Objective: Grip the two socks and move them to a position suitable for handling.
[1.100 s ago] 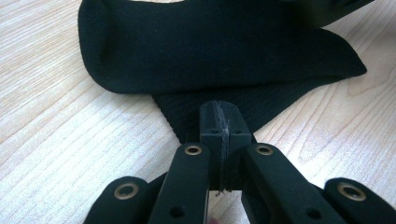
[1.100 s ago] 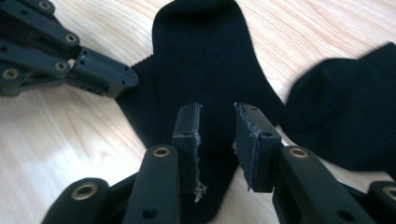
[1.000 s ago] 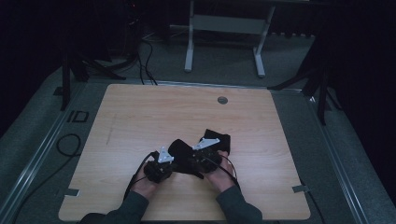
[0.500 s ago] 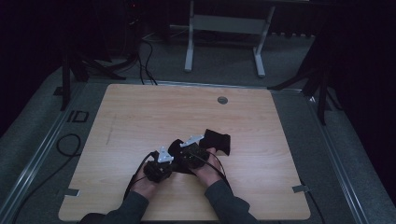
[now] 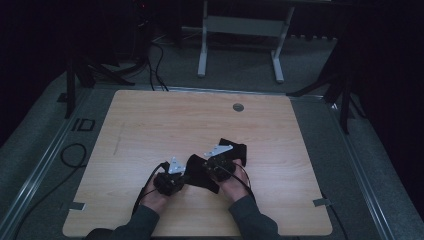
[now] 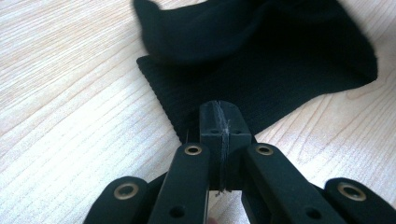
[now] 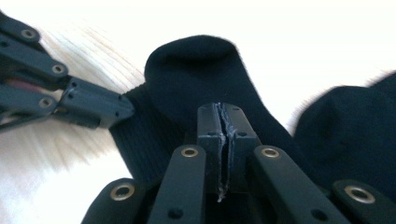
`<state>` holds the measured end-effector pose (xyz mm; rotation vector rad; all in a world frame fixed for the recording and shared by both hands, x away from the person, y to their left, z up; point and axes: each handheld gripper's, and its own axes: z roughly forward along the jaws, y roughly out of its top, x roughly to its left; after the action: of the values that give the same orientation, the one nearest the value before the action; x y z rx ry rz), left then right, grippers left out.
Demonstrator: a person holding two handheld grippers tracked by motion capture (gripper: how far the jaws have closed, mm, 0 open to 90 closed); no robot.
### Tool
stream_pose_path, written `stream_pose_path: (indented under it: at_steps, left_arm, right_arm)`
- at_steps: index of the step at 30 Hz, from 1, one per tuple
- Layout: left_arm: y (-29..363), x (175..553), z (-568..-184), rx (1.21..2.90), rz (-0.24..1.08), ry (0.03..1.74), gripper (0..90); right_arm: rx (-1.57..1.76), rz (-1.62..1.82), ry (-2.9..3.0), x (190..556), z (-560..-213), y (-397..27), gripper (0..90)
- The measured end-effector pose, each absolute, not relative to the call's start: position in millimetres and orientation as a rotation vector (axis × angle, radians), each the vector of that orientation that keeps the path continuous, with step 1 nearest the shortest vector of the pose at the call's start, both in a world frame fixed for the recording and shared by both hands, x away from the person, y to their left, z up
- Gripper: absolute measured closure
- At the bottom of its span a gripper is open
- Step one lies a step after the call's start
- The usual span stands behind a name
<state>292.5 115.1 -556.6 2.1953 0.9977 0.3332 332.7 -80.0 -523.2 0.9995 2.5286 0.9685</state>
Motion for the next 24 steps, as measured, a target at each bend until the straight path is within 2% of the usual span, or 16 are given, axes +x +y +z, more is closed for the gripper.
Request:
stream_pose_path:
  at_steps: [9, 17, 24]
  left_arm:
    - [115.2, 292.2, -556.7, 2.191, 0.331, 1.004, 90.0]
    - [115.6, 292.5, -556.8, 2.190, 0.327, 1.005, 90.0]
    - [115.5, 292.5, -557.0, 2.183, 0.325, 1.008, 90.0]
  right_arm:
    - [1.014, 1.005, 2.477, 311.4, -517.6, -119.3, 87.0]
    - [1.084, 1.036, 2.423, 294.0, -528.7, -159.8, 87.1]
    - [1.124, 0.930, 2.417, 287.5, -539.4, -178.4, 88.4]
